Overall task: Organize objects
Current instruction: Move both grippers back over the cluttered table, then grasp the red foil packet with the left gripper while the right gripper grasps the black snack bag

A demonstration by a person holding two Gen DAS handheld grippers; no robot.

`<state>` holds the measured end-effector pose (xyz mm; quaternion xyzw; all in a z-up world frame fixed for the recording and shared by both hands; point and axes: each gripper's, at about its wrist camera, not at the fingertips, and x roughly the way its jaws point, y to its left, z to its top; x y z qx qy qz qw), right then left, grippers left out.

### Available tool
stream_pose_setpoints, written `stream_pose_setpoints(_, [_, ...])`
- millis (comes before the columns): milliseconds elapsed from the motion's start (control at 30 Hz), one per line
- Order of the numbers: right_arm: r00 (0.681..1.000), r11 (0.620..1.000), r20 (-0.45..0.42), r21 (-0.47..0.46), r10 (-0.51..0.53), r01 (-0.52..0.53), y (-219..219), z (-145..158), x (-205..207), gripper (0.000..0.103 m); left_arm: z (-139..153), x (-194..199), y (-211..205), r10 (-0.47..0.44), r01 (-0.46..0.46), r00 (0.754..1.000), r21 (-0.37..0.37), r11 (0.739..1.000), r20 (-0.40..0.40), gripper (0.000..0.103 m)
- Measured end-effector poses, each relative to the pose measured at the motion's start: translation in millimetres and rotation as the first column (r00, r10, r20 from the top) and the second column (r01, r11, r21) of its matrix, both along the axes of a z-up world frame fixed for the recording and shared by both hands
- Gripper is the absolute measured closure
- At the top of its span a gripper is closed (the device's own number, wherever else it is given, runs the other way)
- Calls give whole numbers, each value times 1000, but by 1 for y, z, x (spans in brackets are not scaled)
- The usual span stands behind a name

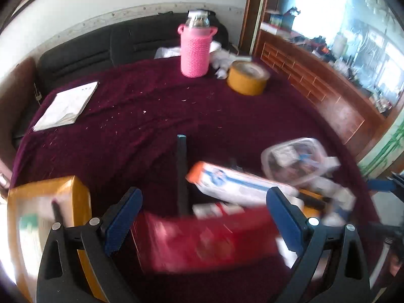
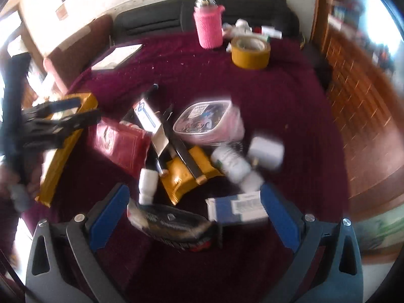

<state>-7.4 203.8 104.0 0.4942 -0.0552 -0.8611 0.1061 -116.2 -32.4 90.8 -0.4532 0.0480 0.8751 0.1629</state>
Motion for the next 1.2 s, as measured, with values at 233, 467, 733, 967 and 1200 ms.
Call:
stream_pose_setpoints(233, [995, 992, 54, -86, -84, 88, 14, -1, 21, 0, -41, 13, -5, -195, 175, 955, 105, 979, 225, 9])
stream_pose_setpoints(467, [987, 983, 40, -97, -155, 158, 13, 5, 63, 0, -37, 113, 5, -387, 366, 893, 132, 921, 228, 9])
stream_pose_setpoints(733, [978, 968, 20, -139, -207, 208, 9, 5, 117, 0, -14, 138, 12, -299, 299, 953, 16, 954, 47, 9])
stream_pose_setpoints(967, [979, 971, -14, -131, -201, 198, 13, 8, 129, 0, -38, 141, 46, -312, 314, 949, -113, 943, 40, 9])
stream_pose_setpoints(1200, [985, 983, -17, -72, -169, 167, 10, -4, 125, 0, -56, 165, 68, -338, 334, 941, -188, 924, 9, 60])
